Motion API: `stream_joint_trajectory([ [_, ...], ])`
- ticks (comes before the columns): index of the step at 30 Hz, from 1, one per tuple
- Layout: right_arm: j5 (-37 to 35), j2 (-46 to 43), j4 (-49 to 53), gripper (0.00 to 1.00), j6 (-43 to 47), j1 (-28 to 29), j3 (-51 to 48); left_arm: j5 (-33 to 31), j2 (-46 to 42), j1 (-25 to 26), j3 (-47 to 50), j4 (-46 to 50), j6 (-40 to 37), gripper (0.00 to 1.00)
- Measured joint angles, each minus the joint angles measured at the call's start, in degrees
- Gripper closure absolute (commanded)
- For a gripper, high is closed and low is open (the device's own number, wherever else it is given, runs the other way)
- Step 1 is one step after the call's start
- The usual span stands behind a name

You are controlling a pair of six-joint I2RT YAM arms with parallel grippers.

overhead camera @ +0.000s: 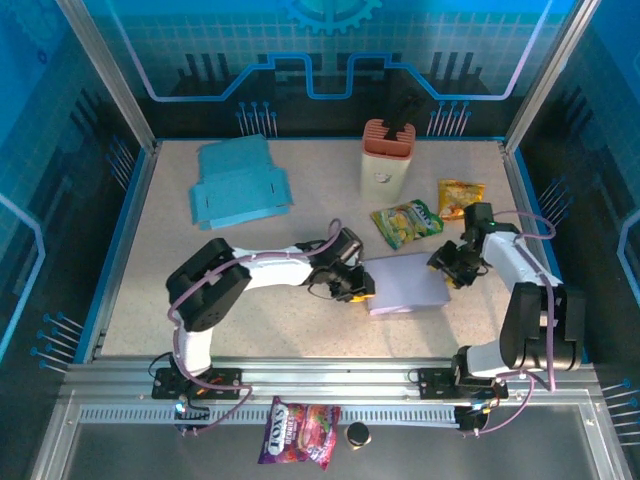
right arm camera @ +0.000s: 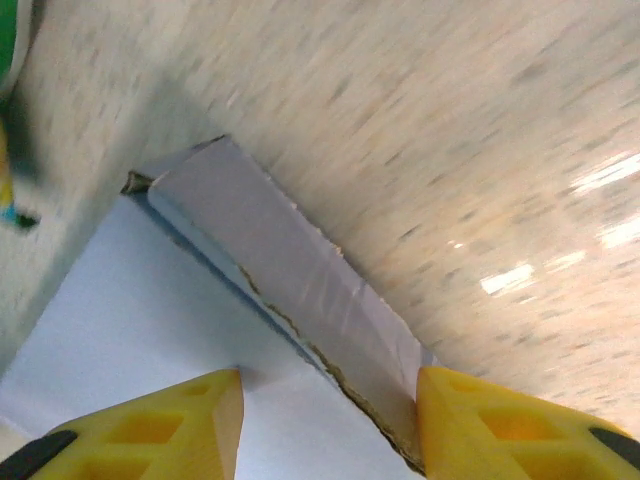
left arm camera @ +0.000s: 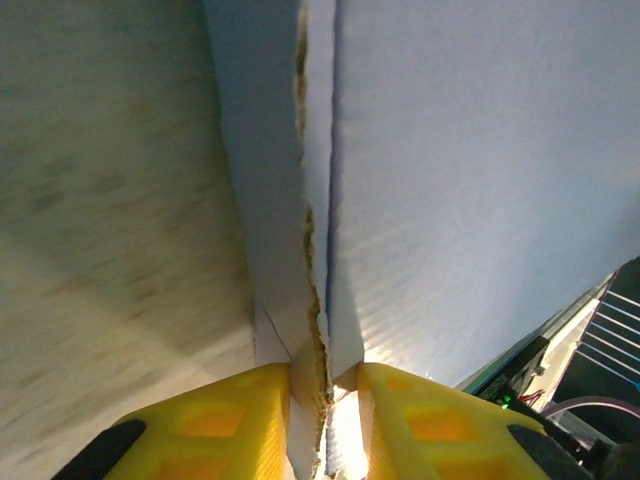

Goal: Fold the paper box

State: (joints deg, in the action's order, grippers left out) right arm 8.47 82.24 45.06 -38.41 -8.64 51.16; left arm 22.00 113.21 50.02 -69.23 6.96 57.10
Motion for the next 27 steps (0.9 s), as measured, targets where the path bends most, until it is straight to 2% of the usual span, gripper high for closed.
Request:
stream_joint_trajectory([
  [7, -0.7, 1.7, 0.0, 0.49, 2.3, -6.2, 4.2, 0.5, 5.6, 2.9, -7.6, 0.2, 0.0, 0.74],
  [17, -2.6, 1.3, 3.6, 0.43, 1.5, -7.0, 5.4, -0.3, 5.1, 3.3, -8.3, 1.7, -0.7, 0.63],
  [22, -4.8, -2.0, 5.5, 0.43, 0.0, -6.7, 8.4, -1.6, -0.1, 1.9, -7.2, 3.5, -1.6, 0.62],
  [27, -5.9, -4.9, 5.6, 0.44, -1.7, -4.3, 10.8, -2.3, -8.5, -1.9, -4.6, 5.0, -2.7, 0.64],
])
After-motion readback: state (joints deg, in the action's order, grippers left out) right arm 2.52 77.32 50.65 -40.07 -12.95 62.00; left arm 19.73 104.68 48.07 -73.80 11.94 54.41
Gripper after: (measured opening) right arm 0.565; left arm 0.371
